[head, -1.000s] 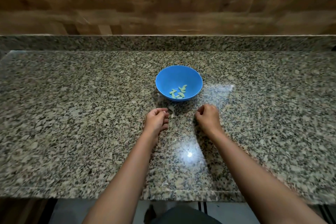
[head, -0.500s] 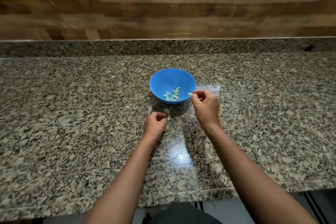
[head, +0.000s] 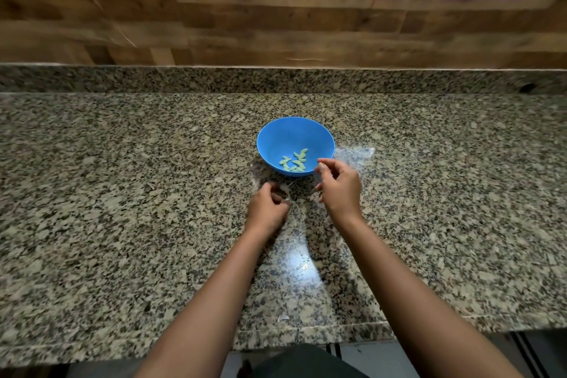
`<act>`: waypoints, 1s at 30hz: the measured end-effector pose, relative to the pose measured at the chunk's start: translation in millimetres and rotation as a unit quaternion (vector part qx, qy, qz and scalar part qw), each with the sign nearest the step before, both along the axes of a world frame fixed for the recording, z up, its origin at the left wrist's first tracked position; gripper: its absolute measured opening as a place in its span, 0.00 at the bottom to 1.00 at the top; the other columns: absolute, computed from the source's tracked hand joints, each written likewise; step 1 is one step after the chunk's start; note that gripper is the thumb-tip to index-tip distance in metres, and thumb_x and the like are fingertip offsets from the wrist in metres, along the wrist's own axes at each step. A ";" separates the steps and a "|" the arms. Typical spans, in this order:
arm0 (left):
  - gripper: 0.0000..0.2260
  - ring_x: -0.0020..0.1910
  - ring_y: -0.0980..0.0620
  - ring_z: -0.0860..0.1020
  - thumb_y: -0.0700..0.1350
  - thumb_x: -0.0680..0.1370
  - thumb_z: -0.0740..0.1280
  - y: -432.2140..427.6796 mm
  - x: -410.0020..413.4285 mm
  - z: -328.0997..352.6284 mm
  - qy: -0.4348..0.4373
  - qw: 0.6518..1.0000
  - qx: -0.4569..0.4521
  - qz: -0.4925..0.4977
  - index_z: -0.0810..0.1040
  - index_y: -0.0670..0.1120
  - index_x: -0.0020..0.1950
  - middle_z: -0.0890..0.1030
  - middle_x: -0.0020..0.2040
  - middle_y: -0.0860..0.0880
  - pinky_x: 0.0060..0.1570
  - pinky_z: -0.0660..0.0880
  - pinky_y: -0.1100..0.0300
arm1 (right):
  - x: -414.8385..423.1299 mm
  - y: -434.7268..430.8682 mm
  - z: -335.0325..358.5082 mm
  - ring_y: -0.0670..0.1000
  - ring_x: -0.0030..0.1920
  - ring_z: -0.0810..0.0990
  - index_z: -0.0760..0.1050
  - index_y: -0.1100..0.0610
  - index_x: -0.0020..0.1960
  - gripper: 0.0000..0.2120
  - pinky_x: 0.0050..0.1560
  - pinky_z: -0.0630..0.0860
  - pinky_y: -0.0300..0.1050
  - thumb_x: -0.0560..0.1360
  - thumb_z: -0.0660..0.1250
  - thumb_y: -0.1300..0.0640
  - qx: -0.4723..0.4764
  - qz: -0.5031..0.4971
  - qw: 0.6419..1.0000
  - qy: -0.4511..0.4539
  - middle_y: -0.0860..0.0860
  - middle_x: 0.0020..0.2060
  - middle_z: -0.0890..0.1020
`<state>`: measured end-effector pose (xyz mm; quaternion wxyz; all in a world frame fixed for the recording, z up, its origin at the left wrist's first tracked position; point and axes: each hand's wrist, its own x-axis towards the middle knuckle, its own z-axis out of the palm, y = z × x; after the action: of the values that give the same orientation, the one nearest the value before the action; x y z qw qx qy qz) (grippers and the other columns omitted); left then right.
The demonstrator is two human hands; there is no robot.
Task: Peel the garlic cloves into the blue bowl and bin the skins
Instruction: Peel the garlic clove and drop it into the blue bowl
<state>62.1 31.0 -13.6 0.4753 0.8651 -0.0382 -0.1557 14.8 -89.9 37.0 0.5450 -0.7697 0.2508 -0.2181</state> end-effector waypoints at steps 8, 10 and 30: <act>0.12 0.50 0.48 0.79 0.49 0.76 0.68 -4.2 4.0 8.0 -0.052 0.991 0.106 -0.068 0.80 0.46 0.57 0.82 0.53 0.45 0.49 0.75 0.57 | -19.9 -2.0 -18.1 0.48 0.34 0.77 0.79 0.60 0.53 0.08 0.34 0.75 0.46 0.78 0.63 0.59 0.021 0.016 0.999 0.022 0.52 0.39 0.82; 0.10 0.45 0.49 0.79 0.48 0.76 0.68 0.6 -4.4 6.9 -0.056 0.990 0.109 -0.065 0.80 0.47 0.55 0.82 0.50 0.46 0.44 0.74 0.59 | -22.7 -2.7 -22.7 0.47 0.36 0.77 0.79 0.60 0.55 0.09 0.37 0.76 0.44 0.77 0.64 0.59 -0.002 0.038 0.998 0.051 0.52 0.42 0.82; 0.09 0.47 0.49 0.76 0.48 0.79 0.61 13.3 -18.4 -1.1 -0.176 0.944 0.220 -0.171 0.74 0.46 0.56 0.77 0.51 0.48 0.46 0.75 0.54 | -36.4 4.7 -37.9 0.46 0.52 0.75 0.76 0.56 0.55 0.08 0.57 0.72 0.39 0.76 0.65 0.59 -0.127 0.092 0.981 0.114 0.51 0.51 0.77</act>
<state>43.8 44.3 -14.7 0.2255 0.9421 -0.2332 -0.0845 -21.6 -85.2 -0.9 0.4284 -0.8724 0.2093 -0.1080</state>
